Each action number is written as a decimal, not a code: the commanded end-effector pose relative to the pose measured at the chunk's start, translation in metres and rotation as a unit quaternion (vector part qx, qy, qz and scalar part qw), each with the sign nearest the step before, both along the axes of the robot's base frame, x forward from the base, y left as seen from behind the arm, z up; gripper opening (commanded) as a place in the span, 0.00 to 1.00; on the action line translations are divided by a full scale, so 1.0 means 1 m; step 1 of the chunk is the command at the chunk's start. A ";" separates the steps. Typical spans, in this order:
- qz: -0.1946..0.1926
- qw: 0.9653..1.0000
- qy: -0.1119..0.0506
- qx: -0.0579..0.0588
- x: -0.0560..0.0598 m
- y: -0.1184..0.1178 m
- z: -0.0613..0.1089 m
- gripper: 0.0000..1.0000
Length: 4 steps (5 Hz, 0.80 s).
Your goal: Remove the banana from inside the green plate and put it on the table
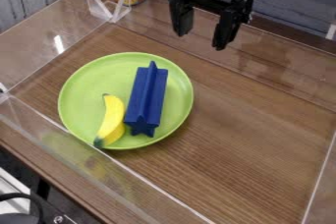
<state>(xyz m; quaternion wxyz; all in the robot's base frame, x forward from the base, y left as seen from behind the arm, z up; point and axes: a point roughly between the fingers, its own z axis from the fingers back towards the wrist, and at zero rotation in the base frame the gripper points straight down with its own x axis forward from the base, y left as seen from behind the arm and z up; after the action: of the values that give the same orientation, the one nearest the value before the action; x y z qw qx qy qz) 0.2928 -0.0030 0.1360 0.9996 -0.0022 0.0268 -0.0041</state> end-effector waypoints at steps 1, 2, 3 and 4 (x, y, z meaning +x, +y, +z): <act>0.009 1.000 0.006 0.000 -0.010 -0.004 0.003 1.00; 0.004 1.000 -0.002 0.003 -0.036 -0.006 -0.010 1.00; 0.002 1.000 -0.014 0.002 -0.058 -0.006 -0.018 1.00; -0.011 1.000 -0.027 -0.001 -0.064 0.005 -0.013 1.00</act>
<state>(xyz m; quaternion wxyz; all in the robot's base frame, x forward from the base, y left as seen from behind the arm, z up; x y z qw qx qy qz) 0.2266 0.0008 0.1160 0.9998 -0.0032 0.0160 -0.0135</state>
